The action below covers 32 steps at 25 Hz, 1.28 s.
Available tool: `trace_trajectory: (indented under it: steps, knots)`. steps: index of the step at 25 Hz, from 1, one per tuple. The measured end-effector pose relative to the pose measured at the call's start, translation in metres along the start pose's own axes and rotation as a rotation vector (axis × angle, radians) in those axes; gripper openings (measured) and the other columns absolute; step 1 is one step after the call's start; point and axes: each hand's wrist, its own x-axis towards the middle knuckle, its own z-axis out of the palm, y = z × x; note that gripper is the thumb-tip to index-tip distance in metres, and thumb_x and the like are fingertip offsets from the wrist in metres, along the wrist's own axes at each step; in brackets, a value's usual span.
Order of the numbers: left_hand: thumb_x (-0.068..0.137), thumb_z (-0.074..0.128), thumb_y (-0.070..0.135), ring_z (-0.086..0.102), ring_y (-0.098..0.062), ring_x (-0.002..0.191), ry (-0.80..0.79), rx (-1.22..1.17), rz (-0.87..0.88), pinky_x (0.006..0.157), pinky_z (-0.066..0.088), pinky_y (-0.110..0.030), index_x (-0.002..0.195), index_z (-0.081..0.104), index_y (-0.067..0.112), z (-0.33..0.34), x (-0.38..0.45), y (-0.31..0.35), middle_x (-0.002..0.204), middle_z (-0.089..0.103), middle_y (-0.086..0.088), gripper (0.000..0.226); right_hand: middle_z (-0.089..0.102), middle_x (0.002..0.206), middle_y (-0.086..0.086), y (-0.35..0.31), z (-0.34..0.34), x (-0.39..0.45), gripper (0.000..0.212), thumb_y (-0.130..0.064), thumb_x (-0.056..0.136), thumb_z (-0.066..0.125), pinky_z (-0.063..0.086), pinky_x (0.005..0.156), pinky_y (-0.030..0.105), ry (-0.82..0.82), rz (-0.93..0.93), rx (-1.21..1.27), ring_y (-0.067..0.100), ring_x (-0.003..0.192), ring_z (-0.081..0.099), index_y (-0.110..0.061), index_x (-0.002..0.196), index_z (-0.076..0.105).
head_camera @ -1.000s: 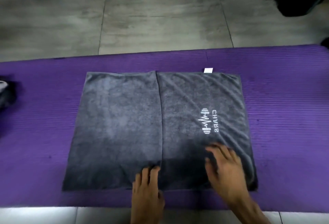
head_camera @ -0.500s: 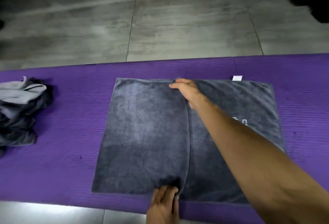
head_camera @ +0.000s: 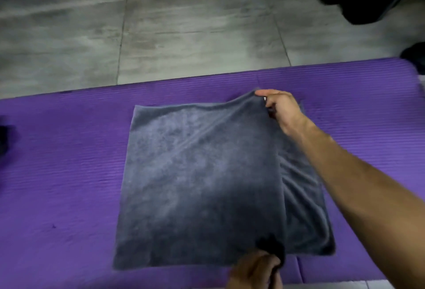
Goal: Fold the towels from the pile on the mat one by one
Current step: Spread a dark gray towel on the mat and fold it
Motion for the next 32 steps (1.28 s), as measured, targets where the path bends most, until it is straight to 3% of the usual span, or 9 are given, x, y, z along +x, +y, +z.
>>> trace_trajectory:
  steps: [1,5,10,13,16,19,23,27,32]
  knots:
    - [0.068,0.073,0.022,0.057,0.000,0.068,-0.209,-0.060,-0.052,0.073,0.045,-0.014,0.088,0.058,0.034,0.009,-0.002,0.004,0.088,0.058,0.018,0.028,0.067,0.079,-0.003,0.001,-0.014,0.003,0.042,0.006,0.072,0.045,0.043,0.051,0.015,0.017,0.018,-0.064,0.008,0.067,0.055,-0.014,0.096,0.074]
    - [0.071,0.065,0.034,0.061,-0.006,0.068,-0.394,0.030,0.152,0.056,0.049,-0.021,0.094,0.056,0.034,0.032,-0.001,0.034,0.086,0.061,0.016,0.026,0.065,0.075,-0.005,0.011,-0.041,0.004,0.038,0.000,0.068,0.050,0.039,0.055,0.021,0.004,0.064,-0.152,0.011,0.066,0.051,-0.023,0.087,0.074]
    - [0.071,0.072,0.024,0.064,-0.006,0.074,-0.492,-0.196,0.222,0.068,0.052,-0.015,0.092,0.062,0.030,0.043,0.010,0.059,0.090,0.065,0.012,0.023,0.074,0.094,0.002,0.013,-0.052,0.004,0.041,0.001,0.064,0.048,0.053,0.083,0.026,0.173,-0.051,0.041,0.016,0.092,0.064,-0.020,0.083,0.078]
    - [0.079,0.069,0.032,0.065,0.001,0.084,-0.576,-0.205,0.176,0.076,0.053,-0.016,0.094,0.064,0.033,0.050,0.010,0.076,0.097,0.065,0.018,0.016,0.072,0.098,0.001,0.012,-0.063,0.002,0.038,0.004,0.073,0.048,0.052,0.079,0.018,0.262,-0.050,0.042,0.012,0.092,0.063,-0.017,0.088,0.076]
    - [0.079,0.064,0.040,0.061,0.005,0.087,-0.662,-0.167,0.118,0.080,0.050,-0.013,0.097,0.061,0.036,0.058,0.011,0.081,0.100,0.063,0.021,0.019,0.069,0.095,-0.001,0.020,-0.077,0.007,0.040,0.006,0.077,0.050,0.050,0.068,0.015,0.240,-0.006,0.000,0.012,0.090,0.062,-0.011,0.104,0.073]
    - [0.084,0.055,0.041,0.058,-0.004,0.101,-0.863,-0.082,0.171,0.093,0.046,-0.021,0.106,0.060,0.032,0.065,0.016,0.075,0.109,0.060,0.015,0.024,0.062,0.120,0.006,0.031,-0.078,0.008,0.042,0.001,0.080,0.054,0.049,0.092,0.026,0.248,-0.103,-0.295,0.022,0.111,0.058,-0.010,0.119,0.065]
    - [0.090,0.049,0.037,0.059,-0.010,0.094,-0.679,0.046,0.192,0.082,0.051,-0.028,0.101,0.058,0.030,0.044,0.076,0.031,0.103,0.059,0.010,0.015,0.054,0.135,0.011,0.066,-0.056,-0.014,0.050,-0.018,0.076,0.045,0.040,0.107,0.042,0.252,-0.587,-0.833,0.031,0.120,0.051,-0.008,0.123,0.061]
    - [0.090,0.042,0.029,0.059,-0.030,0.109,-0.413,0.379,0.204,0.096,0.047,-0.039,0.118,0.064,0.018,0.009,0.186,-0.043,0.125,0.060,-0.004,0.037,0.042,0.151,0.011,0.108,-0.042,-0.025,0.053,-0.030,0.091,0.035,0.025,0.118,0.048,0.157,-0.584,-1.220,0.032,0.140,0.036,-0.012,0.139,0.051]
    - [0.097,0.018,0.061,-0.007,-0.027,0.150,-0.595,0.793,-0.258,0.116,0.003,-0.060,0.153,0.002,0.039,-0.039,0.300,-0.132,0.162,-0.008,0.010,0.063,0.007,0.165,0.001,0.108,-0.037,-0.018,0.062,-0.052,0.099,0.018,-0.004,0.121,0.049,0.104,-0.413,-1.464,0.026,0.152,0.002,-0.029,0.156,0.014]
